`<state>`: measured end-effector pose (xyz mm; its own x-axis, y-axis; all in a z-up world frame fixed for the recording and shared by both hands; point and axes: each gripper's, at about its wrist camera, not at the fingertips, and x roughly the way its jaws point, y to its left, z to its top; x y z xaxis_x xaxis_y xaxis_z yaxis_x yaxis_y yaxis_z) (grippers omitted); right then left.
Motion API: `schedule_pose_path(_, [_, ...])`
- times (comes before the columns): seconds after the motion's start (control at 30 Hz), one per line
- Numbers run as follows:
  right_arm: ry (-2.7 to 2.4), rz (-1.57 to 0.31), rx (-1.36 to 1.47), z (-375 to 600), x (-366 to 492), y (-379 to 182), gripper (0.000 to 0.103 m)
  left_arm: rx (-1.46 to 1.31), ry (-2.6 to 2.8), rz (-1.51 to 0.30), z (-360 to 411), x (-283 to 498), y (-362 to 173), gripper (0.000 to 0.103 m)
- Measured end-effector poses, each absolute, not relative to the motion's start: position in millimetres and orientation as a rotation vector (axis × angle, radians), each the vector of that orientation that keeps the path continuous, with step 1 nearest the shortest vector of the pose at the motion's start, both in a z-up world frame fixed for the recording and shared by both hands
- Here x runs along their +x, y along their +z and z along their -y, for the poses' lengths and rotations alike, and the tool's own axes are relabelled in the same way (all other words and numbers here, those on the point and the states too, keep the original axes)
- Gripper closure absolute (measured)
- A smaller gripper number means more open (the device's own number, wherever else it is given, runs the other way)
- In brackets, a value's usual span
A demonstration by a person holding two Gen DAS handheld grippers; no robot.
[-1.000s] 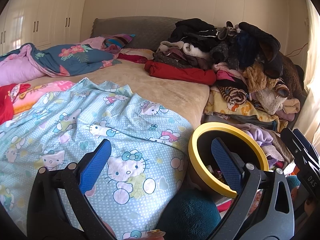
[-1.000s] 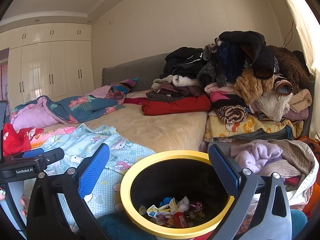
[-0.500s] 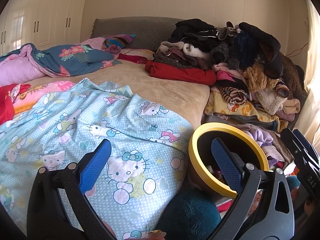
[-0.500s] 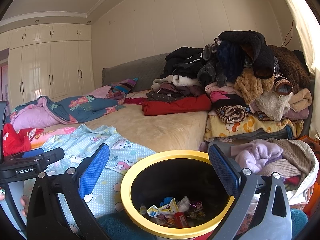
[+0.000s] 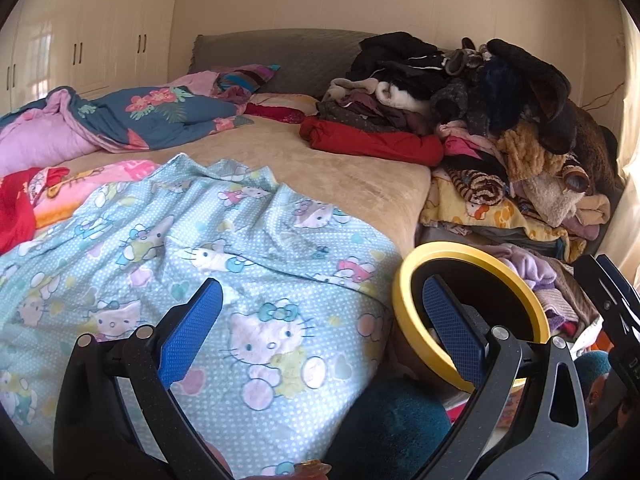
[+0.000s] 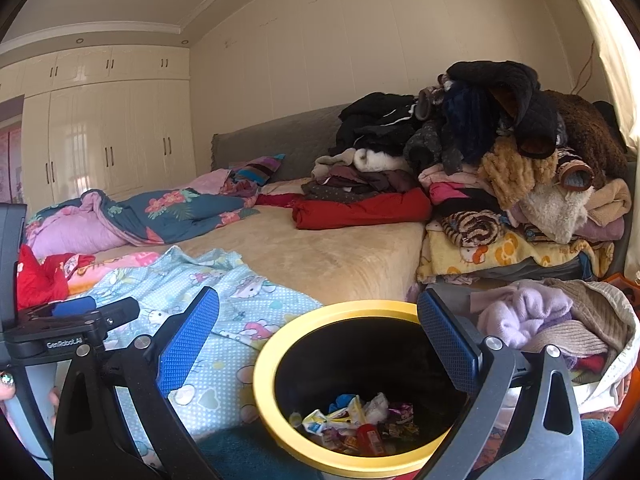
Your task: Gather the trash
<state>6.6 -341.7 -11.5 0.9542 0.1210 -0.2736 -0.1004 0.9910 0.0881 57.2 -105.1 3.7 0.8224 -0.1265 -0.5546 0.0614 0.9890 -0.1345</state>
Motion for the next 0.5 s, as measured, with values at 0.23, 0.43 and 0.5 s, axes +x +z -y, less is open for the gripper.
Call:
schedule_pose_path(0.23, [0.515, -0.436, 0.004, 205, 53, 5, 0.006, -0.249, 0.221, -0.685, -38, 67, -8, 0.011])
schedule_pose_path(0.43, [0.951, -0.779, -0.233, -16, 67, -56, 0.006, -0.274, 0.764, -0.804, -234, 28, -64, 0.011])
schedule_pose_path(0.5, [1.050, -0.837, -0.360, -83, 53, -91, 0.006, -0.279, 0.897, -0.833, -286, 6, -88, 0.011])
